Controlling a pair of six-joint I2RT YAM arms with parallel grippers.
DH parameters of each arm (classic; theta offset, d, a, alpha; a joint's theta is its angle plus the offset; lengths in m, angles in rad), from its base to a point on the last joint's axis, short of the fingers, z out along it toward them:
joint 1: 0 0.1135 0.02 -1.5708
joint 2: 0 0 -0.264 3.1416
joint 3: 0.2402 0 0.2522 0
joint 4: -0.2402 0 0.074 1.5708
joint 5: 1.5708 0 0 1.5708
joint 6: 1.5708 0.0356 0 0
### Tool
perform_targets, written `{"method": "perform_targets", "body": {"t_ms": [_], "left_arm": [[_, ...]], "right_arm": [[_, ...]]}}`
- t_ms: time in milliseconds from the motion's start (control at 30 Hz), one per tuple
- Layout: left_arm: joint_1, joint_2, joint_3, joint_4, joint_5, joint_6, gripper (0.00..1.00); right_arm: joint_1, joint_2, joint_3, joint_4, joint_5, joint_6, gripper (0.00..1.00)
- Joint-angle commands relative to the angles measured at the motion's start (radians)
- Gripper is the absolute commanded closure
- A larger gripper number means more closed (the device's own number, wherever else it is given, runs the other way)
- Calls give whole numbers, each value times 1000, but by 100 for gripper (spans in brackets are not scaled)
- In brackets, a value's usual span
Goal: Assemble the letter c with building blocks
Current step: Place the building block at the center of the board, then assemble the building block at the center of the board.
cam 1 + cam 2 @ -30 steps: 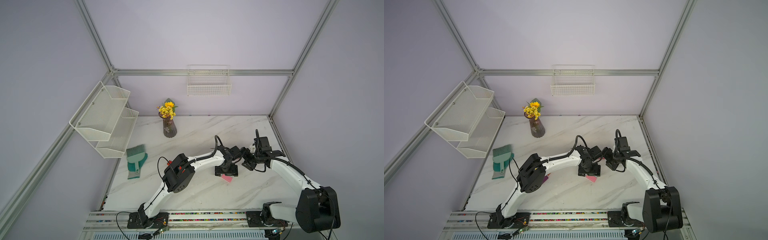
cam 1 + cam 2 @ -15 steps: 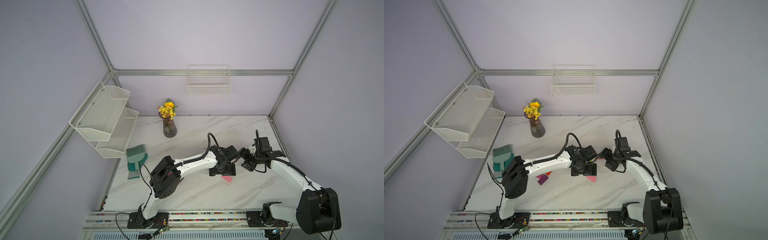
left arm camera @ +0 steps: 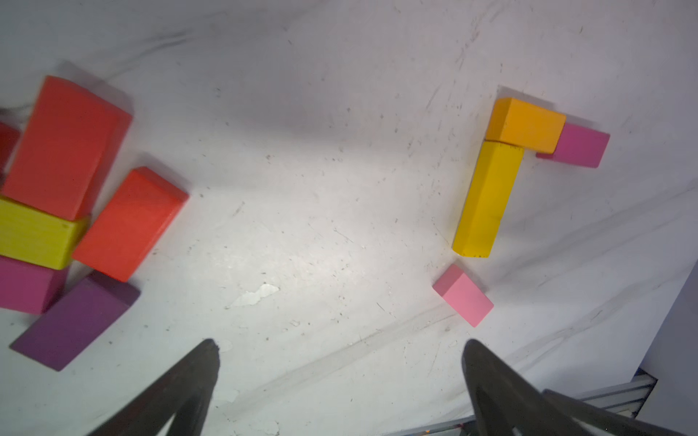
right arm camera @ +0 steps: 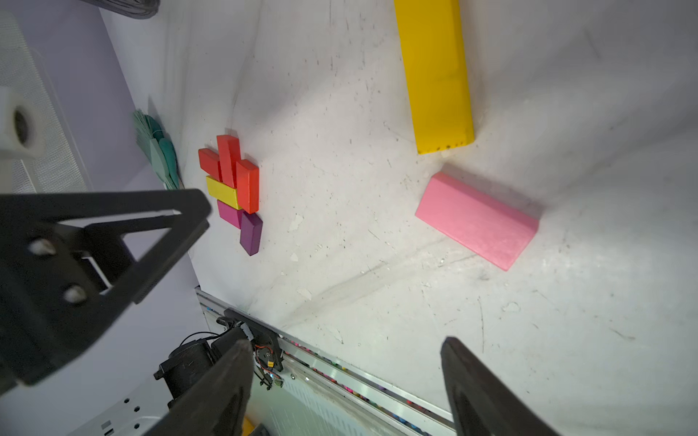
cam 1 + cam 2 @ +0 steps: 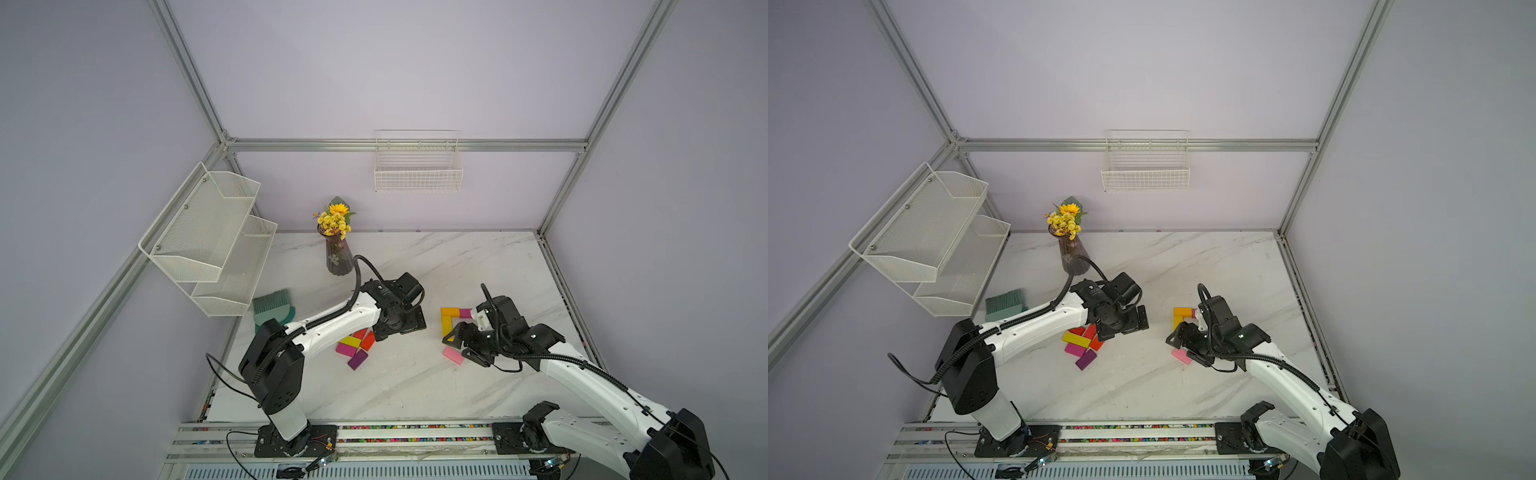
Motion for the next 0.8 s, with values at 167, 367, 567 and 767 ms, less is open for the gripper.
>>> {"method": "perform_targets", "body": {"t_ms": [167, 367, 567, 767], "left_arm": [[138, -102, -126, 116, 88, 55, 0], [167, -65, -106, 104, 132, 88, 0], [175, -32, -75, 112, 157, 96, 0], [176, -6, -68, 135, 177, 84, 0]], "right_arm": [[175, 88, -82, 188, 152, 187, 20], [195, 145, -130, 282, 202, 271, 20], [195, 188, -128, 274, 206, 272, 20], [186, 191, -128, 262, 235, 282, 20]]}}
